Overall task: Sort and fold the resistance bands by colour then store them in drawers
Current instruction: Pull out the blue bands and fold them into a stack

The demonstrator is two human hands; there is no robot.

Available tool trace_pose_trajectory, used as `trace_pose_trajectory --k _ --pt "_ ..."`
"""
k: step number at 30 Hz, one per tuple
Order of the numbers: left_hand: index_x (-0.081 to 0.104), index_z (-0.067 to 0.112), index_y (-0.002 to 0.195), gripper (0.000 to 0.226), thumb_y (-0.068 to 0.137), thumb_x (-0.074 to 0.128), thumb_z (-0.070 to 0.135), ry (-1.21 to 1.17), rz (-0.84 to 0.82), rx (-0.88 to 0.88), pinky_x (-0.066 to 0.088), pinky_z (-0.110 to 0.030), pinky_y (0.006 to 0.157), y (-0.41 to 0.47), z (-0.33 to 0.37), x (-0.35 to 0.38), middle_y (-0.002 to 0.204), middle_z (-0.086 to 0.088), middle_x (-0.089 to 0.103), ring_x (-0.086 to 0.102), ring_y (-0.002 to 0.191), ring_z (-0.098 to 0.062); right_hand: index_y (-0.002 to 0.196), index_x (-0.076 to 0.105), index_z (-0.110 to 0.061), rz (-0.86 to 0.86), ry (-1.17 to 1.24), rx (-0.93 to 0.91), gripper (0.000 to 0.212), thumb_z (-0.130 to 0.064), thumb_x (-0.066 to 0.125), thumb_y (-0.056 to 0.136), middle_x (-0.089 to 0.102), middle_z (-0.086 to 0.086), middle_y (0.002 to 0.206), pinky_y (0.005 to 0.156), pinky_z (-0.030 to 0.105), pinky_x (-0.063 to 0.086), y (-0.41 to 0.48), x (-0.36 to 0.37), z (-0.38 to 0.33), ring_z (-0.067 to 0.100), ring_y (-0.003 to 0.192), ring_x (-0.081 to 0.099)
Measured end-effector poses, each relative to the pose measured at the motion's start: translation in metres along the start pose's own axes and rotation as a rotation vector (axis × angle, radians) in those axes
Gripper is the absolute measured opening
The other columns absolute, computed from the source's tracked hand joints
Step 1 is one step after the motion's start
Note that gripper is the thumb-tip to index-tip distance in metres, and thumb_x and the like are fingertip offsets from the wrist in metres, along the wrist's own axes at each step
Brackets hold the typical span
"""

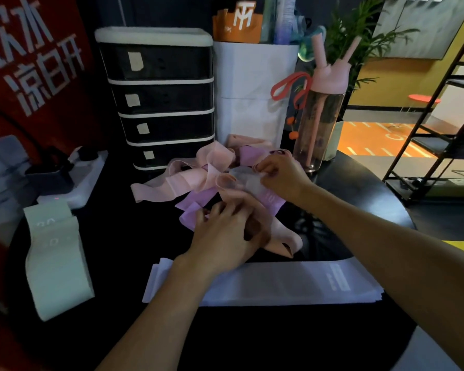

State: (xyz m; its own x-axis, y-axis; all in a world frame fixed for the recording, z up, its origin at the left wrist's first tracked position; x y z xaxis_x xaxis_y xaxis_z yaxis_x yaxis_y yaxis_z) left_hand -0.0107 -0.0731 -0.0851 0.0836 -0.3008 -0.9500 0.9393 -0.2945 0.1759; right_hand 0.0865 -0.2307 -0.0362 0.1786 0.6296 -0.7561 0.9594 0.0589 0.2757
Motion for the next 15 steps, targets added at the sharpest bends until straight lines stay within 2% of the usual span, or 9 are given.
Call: trace_pose_trajectory --k 2,4,6,8,11,13,15 --pt "0.045 0.038 0.133 0.054 0.088 0.044 0.067 -0.003 0.023 0.003 0.032 -0.051 0.101 -0.001 0.0 -0.001 0.147 0.012 0.041 0.04 0.132 -0.023 0.086 0.072 -0.031 0.014 0.052 -0.034 0.032 -0.002 0.065 0.075 0.072 -0.009 0.09 0.082 0.038 0.057 0.004 -0.005 -0.004 0.012 0.086 0.065" --pt "0.046 0.039 0.134 0.055 0.087 0.043 0.067 -0.004 0.038 -0.001 0.032 -0.05 0.102 -0.002 0.001 -0.004 0.147 0.013 0.041 0.04 0.133 -0.023 0.091 0.072 -0.023 0.037 0.1 -0.063 0.027 0.0 0.066 0.078 0.072 -0.001 0.095 0.082 0.034 0.056 0.006 -0.013 -0.009 0.015 0.089 0.065" --pt "0.045 0.04 0.137 0.063 0.083 0.032 0.068 0.007 0.04 -0.015 0.03 -0.05 0.104 -0.003 0.003 -0.006 0.147 0.015 0.042 0.039 0.134 -0.021 0.097 0.072 -0.014 0.043 0.141 -0.102 0.024 0.002 0.066 0.08 0.07 0.002 0.095 0.078 0.022 0.053 0.007 -0.023 -0.015 0.017 0.091 0.065" --pt "0.052 0.038 0.131 0.069 0.077 0.022 0.066 -0.012 0.081 -0.027 0.031 -0.049 0.105 -0.004 0.007 -0.013 0.142 0.015 0.048 0.042 0.132 -0.018 0.103 0.071 -0.006 0.056 0.177 -0.127 0.025 0.006 0.065 0.082 0.066 0.002 0.092 0.072 0.013 0.048 0.007 -0.034 -0.023 0.015 0.088 0.062" --pt "0.063 0.034 0.114 0.047 0.085 0.033 0.056 -0.032 0.239 -0.021 0.033 -0.044 0.101 -0.004 0.013 -0.029 0.123 0.012 0.063 0.053 0.118 -0.017 0.103 0.071 -0.001 0.12 0.244 -0.162 0.025 0.009 0.065 0.082 0.064 -0.001 0.085 0.068 0.009 0.048 0.008 -0.05 -0.035 0.005 0.076 0.059" --pt "0.062 0.034 0.108 0.04 0.088 0.033 0.052 -0.1 0.248 -0.038 0.038 -0.044 0.101 -0.001 0.014 -0.042 0.112 0.012 0.065 0.058 0.108 -0.016 0.102 0.07 0.0 0.145 0.295 -0.183 0.023 0.01 0.065 0.082 0.063 -0.002 0.082 0.065 0.007 0.046 0.005 -0.059 -0.044 -0.008 0.065 0.055" --pt "0.062 0.031 0.103 0.033 0.09 0.036 0.046 -0.277 0.243 -0.053 0.048 -0.045 0.092 0.002 0.013 -0.057 0.102 0.009 0.067 0.062 0.098 -0.019 0.101 0.069 -0.002 0.15 0.344 -0.206 0.023 0.011 0.065 0.083 0.064 0.002 0.083 0.065 0.007 0.046 0.001 -0.069 -0.053 -0.012 0.06 0.053"
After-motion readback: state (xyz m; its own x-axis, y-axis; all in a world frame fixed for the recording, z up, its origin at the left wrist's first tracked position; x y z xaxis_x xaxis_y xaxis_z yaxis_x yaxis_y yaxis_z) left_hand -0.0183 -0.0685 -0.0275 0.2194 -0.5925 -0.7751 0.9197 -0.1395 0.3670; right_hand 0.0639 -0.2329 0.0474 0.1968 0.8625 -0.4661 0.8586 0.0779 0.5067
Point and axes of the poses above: each hand's wrist, its own y-axis towards the middle knuckle, its own x-axis out of the palm, z = x × y, the point moved 2 cm from there along y, towards the middle knuckle
